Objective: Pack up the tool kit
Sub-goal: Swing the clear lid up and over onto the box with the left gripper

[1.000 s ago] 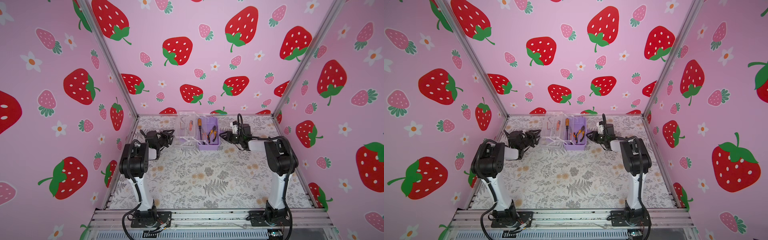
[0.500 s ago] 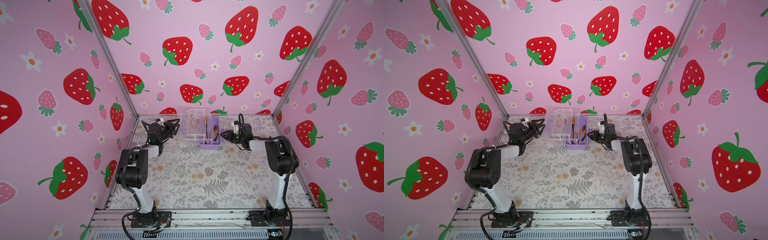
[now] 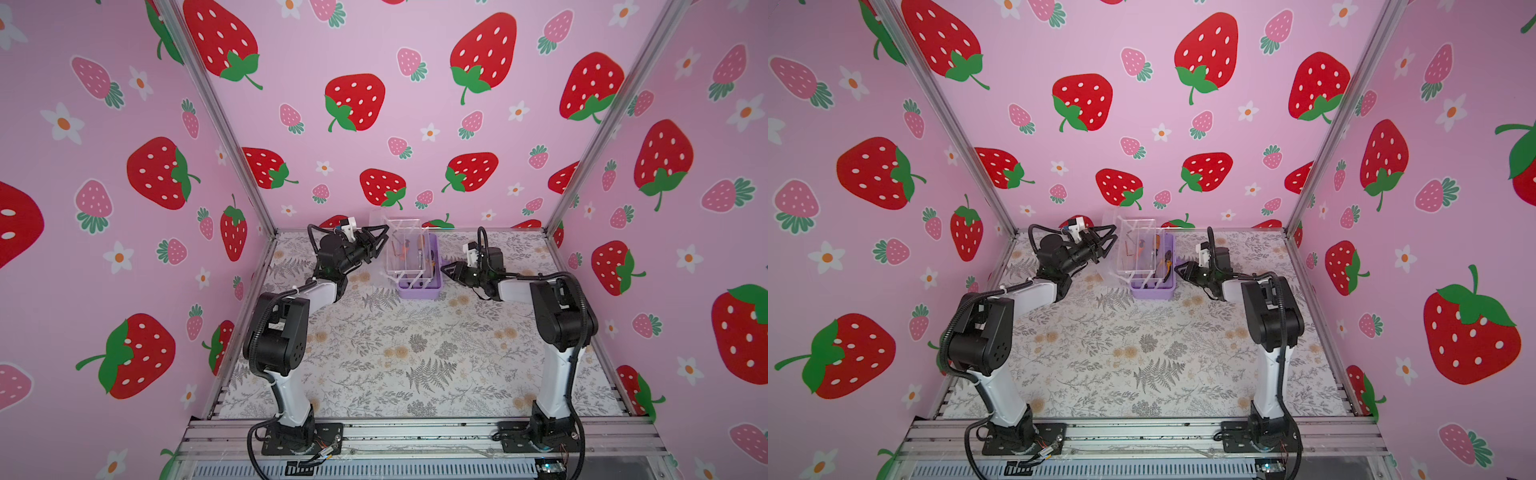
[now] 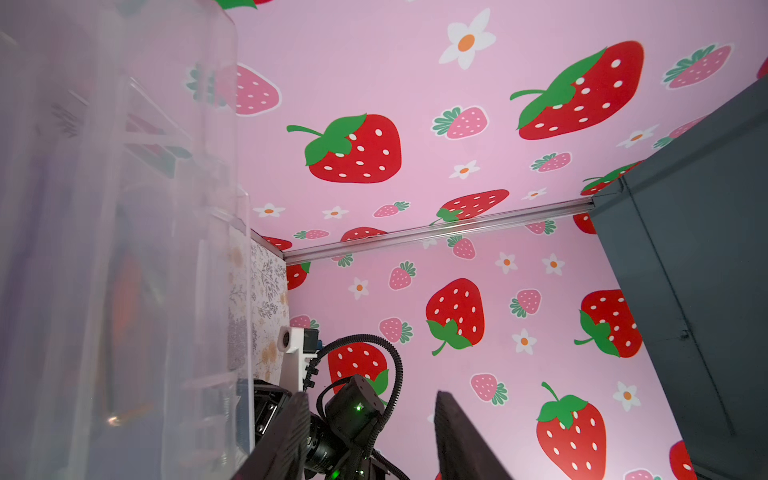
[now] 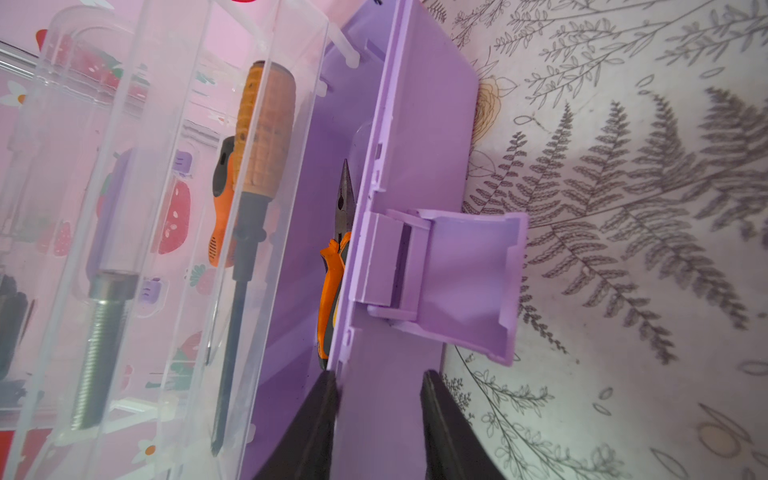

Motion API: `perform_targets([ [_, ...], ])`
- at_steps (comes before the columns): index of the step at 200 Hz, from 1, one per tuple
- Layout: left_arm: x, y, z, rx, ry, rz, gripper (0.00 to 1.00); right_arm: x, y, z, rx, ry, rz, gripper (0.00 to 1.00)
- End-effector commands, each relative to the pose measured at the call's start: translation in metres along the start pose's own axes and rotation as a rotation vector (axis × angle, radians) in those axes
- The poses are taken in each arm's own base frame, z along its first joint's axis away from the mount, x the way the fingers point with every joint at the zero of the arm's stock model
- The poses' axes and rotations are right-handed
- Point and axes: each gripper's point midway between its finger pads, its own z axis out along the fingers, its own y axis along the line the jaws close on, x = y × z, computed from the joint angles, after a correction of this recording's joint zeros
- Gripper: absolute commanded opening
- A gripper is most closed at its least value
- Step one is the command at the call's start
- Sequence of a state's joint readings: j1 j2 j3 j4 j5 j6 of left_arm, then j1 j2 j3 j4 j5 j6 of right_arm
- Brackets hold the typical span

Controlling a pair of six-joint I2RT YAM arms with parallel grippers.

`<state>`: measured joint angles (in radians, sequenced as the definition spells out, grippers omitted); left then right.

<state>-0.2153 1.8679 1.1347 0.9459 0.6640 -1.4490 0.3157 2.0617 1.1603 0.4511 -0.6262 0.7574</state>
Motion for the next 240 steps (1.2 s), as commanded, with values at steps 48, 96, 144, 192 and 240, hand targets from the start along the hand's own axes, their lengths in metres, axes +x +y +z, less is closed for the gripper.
perform_targets([
  [48,0.064,0.043,0.043,-0.097,0.17,-0.128,0.52,0.034,-0.015,0.009,0.035,0.093,0.035,0.37],
  [96,0.089,0.037,0.069,-0.086,0.233,-0.128,0.52,0.033,-0.015,0.009,0.033,0.092,0.036,0.37],
  [144,0.118,0.029,0.096,-0.06,0.302,-0.141,0.52,0.035,-0.016,0.009,0.031,0.096,0.037,0.37],
  [192,0.137,0.002,0.116,-0.002,0.356,-0.144,0.52,0.033,-0.018,0.008,0.033,0.094,0.038,0.37],
  [240,0.157,-0.044,0.122,0.046,0.421,-0.081,0.52,0.035,-0.019,0.008,0.033,0.097,0.039,0.37],
])
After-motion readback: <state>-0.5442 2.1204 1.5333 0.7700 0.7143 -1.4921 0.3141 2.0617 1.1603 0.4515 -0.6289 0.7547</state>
